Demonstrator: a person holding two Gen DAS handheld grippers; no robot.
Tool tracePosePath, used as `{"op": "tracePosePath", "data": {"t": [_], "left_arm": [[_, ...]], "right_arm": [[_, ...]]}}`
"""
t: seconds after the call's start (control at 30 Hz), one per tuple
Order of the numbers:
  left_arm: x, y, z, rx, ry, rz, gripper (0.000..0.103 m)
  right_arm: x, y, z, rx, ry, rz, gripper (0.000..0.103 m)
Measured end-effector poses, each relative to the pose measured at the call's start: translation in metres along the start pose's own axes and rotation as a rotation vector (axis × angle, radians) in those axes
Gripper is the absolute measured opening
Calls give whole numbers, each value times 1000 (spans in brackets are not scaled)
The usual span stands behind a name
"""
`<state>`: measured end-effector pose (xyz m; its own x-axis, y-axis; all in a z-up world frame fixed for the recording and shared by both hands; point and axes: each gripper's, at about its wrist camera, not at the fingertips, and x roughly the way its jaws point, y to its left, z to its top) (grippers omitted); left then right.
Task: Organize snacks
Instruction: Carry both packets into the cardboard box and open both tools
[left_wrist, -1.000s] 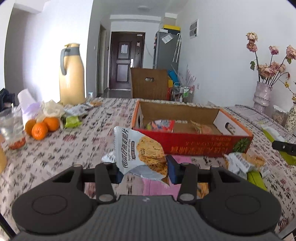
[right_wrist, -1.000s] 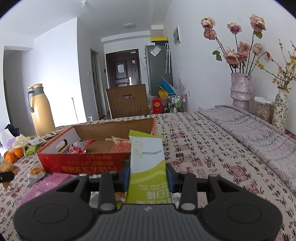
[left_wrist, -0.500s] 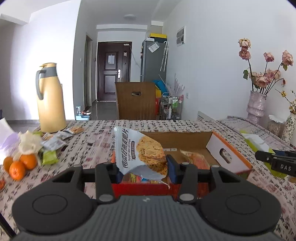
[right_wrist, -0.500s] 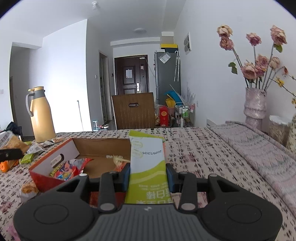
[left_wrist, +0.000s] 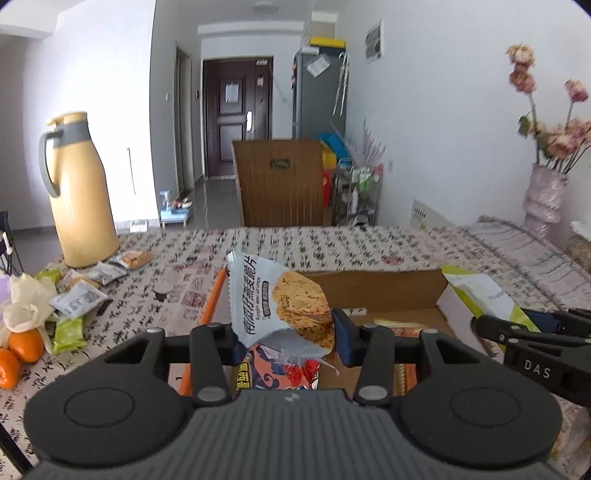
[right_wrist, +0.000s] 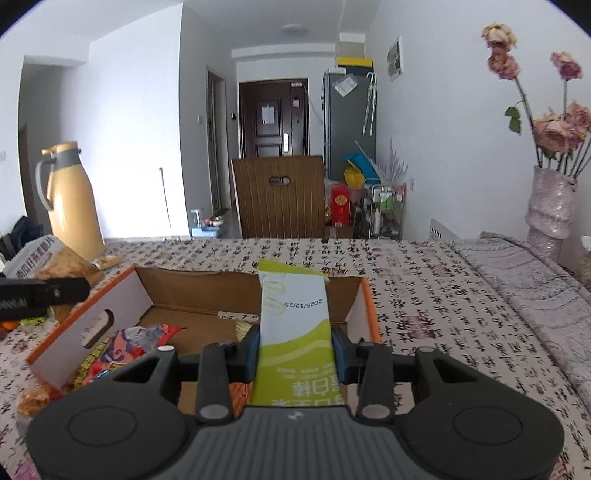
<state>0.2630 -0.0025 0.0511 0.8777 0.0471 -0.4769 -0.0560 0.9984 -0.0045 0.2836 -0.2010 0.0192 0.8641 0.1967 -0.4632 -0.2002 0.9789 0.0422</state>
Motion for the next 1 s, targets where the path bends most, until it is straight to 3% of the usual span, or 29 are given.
{"op": "tracePosePath", "data": {"t": [0.23,0.27,0.3,0.33,0.37,0.4,0.47,0.57,1.0], "left_arm": [[35,-1,-15,5,81,18,46],[36,0,-17,6,81,18,49],[35,2,-19,5,78,12,61],[32,3,-20,1,68,10,70],[29,4,-20,-1,50,14,87],[26,5,-20,-5,31,14,96],[21,8,-20,-15,12,-1,103],[15,11,-20,-35,11,-14,103],[-35,21,-31,-84,-20,-40,103]], "right_arm": [[35,8,-6,-9,84,-13,39],[37,8,-7,-4,95,-8,41],[37,7,-8,3,101,-3,42],[36,5,-9,11,104,5,48],[35,4,-10,21,106,16,65],[32,1,-11,35,99,27,85],[25,-1,-12,46,76,30,97],[16,-4,-15,62,62,45,103],[-31,-9,-28,79,23,48,103]]}}
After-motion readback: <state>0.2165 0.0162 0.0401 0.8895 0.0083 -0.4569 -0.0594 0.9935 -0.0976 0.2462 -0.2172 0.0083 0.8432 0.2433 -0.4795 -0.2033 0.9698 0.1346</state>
